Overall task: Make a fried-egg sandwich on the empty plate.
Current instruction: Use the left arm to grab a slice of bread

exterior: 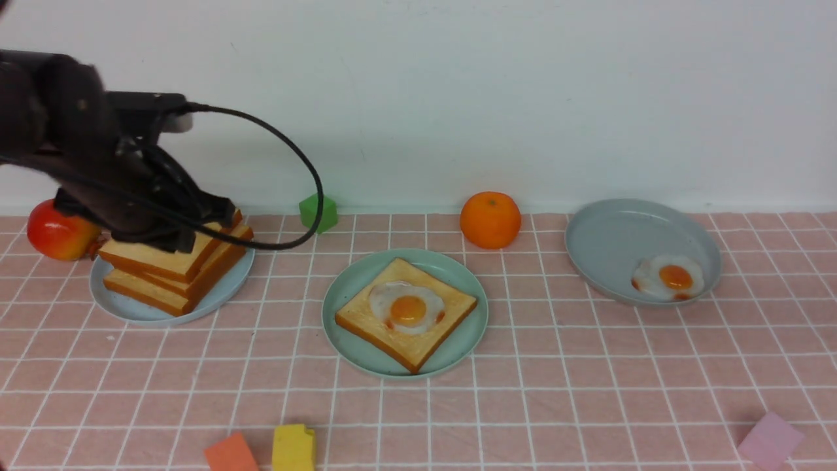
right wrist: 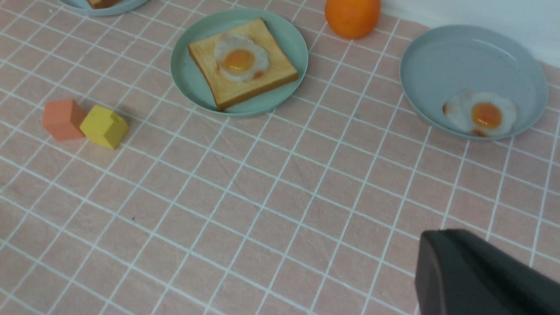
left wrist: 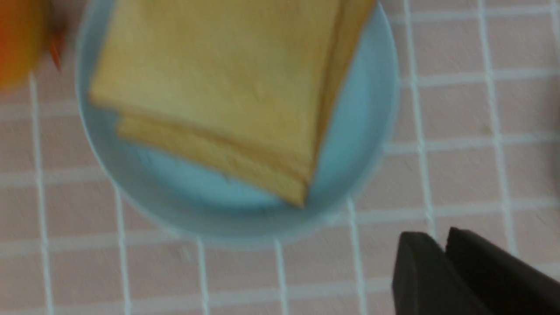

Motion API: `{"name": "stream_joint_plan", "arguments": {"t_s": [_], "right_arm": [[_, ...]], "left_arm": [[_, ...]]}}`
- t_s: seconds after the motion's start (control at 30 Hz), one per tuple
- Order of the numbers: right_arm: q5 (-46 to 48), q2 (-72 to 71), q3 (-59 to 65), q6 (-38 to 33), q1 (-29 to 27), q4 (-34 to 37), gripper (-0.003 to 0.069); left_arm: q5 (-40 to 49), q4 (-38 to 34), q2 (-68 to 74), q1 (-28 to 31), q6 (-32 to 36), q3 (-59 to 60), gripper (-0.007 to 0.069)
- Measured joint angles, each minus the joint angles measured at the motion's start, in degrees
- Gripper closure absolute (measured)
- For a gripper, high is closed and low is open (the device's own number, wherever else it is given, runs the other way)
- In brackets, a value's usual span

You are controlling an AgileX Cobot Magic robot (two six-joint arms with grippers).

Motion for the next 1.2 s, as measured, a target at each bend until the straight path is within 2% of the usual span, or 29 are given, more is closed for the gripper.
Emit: {"name": "stream_joint_plan", "arguments": {"t_s": [0.1,0.17,0.2,0.3,0.5,0.97,1.2], "right_arm": [[-3.11,0.00,0.02,0.00,0.00,0.00,0.0656],[-4.61,0.00,0.02,0.00,0.00,0.00,0.0656],[-4.71,0.00,0.02,0.00,0.00,0.00,0.0656],[-5.77,0.00,0.02,0.00,0.00,0.31,0.0654],[-6.35,0.00,0.02,0.00,0.00,0.42,0.0652],[-6.47,0.00,0.07,0.00,0.00,0.69,0.0649],[-6.41,0.00,0.07,0.00,0.00,1.74,0.0648]], "left_arm": [[-1.94,2.93,4.66,0.00,0.26,-2.54,0.0361],[-4.43,5.80,7.10,0.00,0.26,-2.99,0.0302],[-4.43,5.80,7.10,0.00,0.26,-2.99,0.0302],[-9.17,12.17,10.19,0.00,0.37,-3.17,0.0251],[-12.78,14.53,13.14,0.00,0.37,-3.24,0.0243],[-14.32,16.85,15.82,0.00,0.41,-3.35,0.0244],[-14.53,19.64,16.73,0.00,0.41,-3.84,0.0286]]}}
